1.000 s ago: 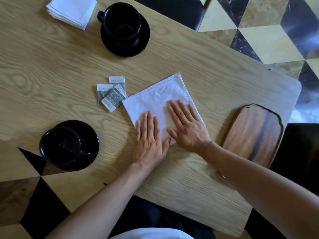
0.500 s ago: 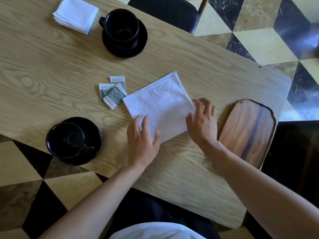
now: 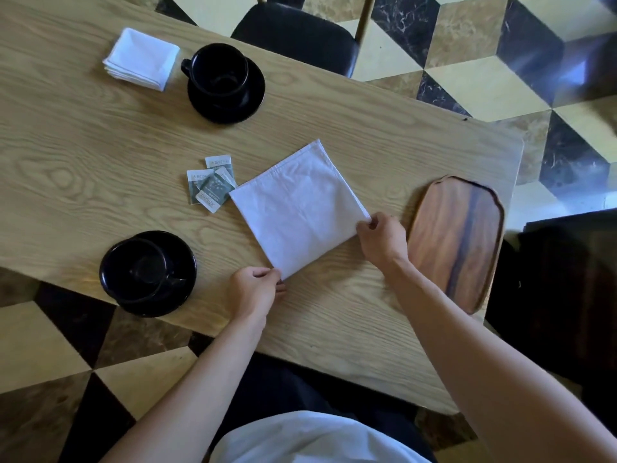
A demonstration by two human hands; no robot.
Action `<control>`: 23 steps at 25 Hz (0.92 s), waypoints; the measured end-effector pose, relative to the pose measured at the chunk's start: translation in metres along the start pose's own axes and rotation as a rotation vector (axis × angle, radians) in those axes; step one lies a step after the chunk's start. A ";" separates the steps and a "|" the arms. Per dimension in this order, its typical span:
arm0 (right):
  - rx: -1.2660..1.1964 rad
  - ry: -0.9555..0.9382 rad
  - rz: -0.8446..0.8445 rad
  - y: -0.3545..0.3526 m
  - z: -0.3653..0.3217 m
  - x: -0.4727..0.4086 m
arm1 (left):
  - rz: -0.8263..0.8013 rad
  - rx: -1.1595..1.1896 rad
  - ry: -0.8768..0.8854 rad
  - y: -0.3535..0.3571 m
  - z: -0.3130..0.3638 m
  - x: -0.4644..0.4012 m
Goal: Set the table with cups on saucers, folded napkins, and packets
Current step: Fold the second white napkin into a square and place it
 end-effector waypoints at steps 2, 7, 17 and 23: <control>-0.155 0.117 -0.018 -0.002 0.013 0.006 | -0.010 -0.019 0.016 0.001 -0.001 -0.002; -0.581 0.316 -0.084 0.009 0.052 0.040 | 0.000 -0.119 0.041 -0.006 -0.007 -0.005; -0.786 0.554 -0.334 0.061 0.120 0.165 | -0.121 -0.100 -0.045 -0.040 -0.039 0.003; -0.661 0.433 -0.270 0.049 0.127 0.170 | -0.187 -0.074 0.085 -0.052 -0.048 0.009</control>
Point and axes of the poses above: each hand's wrist, its own x-axis away from the middle knuckle, its own y-axis out of the palm, z = x × y, the point moved 10 cm from there along -x, towards the middle knuckle
